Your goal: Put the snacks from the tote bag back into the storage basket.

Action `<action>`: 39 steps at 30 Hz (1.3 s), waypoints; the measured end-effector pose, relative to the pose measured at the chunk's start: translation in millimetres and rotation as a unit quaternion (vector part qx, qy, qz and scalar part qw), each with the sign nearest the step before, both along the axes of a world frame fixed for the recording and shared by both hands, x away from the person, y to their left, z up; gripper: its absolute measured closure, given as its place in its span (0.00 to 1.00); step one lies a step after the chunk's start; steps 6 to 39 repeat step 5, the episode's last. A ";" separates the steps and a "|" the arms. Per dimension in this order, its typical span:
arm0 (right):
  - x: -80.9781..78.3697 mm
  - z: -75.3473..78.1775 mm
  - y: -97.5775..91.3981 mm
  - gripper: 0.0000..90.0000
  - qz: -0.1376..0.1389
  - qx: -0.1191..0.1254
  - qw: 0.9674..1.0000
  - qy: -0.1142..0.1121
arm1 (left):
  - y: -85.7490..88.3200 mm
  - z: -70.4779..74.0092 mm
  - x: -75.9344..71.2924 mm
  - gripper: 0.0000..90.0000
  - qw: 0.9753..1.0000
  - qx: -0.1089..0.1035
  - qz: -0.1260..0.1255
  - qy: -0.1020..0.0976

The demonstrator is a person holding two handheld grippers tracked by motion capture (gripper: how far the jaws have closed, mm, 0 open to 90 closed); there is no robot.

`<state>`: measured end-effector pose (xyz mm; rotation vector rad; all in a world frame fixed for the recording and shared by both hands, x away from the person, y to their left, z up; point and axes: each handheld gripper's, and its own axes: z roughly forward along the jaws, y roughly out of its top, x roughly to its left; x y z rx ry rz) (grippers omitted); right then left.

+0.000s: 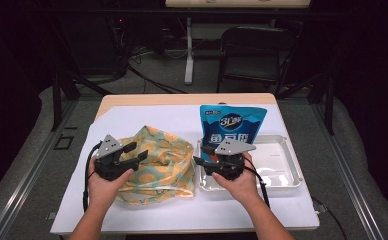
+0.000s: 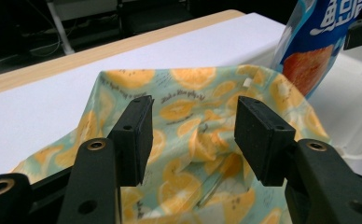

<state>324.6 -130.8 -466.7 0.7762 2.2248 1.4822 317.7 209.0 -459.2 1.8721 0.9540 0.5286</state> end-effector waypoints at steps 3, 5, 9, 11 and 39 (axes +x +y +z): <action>1.5 -0.5 4.7 0.61 0.004 -0.005 1.000 -0.001 | 6.0 0.8 -2.2 0.52 1.000 -0.006 0.008 -0.001; 2.3 -0.1 6.6 0.61 0.006 -0.005 1.000 -0.004 | 10.4 2.6 -3.5 0.52 1.000 -0.008 0.013 -0.005; 2.3 -0.1 6.6 0.61 0.006 -0.005 1.000 -0.004 | 10.4 2.6 -3.5 0.52 1.000 -0.008 0.013 -0.005; 2.3 -0.1 6.6 0.61 0.006 -0.005 1.000 -0.004 | 10.4 2.6 -3.5 0.52 1.000 -0.008 0.013 -0.005; 2.3 -0.1 6.6 0.61 0.006 -0.005 1.000 -0.004 | 10.4 2.6 -3.5 0.52 1.000 -0.008 0.013 -0.005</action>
